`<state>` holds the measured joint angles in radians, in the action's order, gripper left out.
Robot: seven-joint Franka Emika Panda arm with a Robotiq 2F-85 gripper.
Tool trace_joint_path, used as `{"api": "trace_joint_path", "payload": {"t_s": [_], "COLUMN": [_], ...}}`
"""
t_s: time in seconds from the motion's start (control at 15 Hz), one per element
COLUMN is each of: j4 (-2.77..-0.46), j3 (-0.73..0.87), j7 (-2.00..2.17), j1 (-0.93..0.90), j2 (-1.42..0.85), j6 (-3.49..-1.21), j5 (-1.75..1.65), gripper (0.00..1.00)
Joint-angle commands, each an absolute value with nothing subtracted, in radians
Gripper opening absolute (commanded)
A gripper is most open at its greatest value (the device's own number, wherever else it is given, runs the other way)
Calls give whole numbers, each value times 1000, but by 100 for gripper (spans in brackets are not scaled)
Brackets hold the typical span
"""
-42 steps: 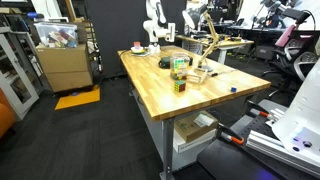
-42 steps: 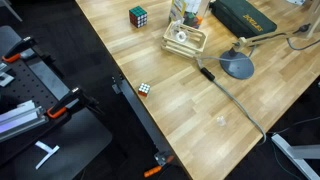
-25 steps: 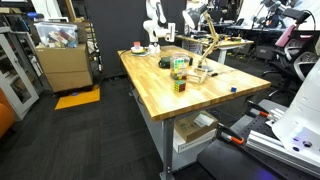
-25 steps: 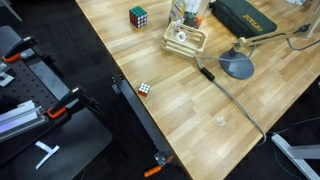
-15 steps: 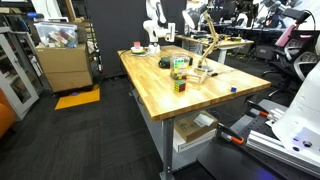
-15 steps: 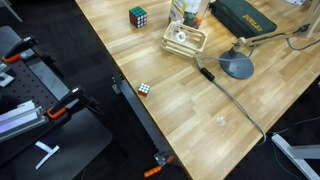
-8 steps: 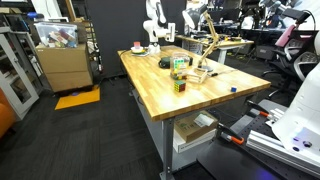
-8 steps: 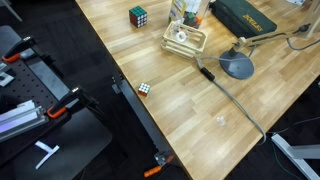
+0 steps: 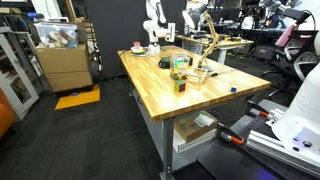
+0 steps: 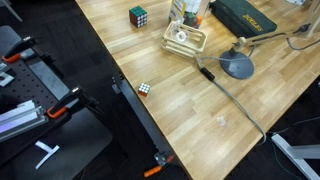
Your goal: Pick up the small Rubik's cube from the table and move it to the left.
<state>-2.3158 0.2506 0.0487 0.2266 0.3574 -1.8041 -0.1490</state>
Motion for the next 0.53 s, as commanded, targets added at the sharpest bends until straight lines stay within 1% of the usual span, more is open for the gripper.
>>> {"api": "trace_joint_path", "payload": {"t_s": [0.0,0.27,0.47], "j4": [-2314,-2320,-2335], "j3": [241,268,304], "j7": [46,60,47], "j1": [237,249,265], "j2": [356,332,273], "j6": [-1803,-1781,-1814], "j5": [-146,-96,-72], "gripper": [100,100,100]}}
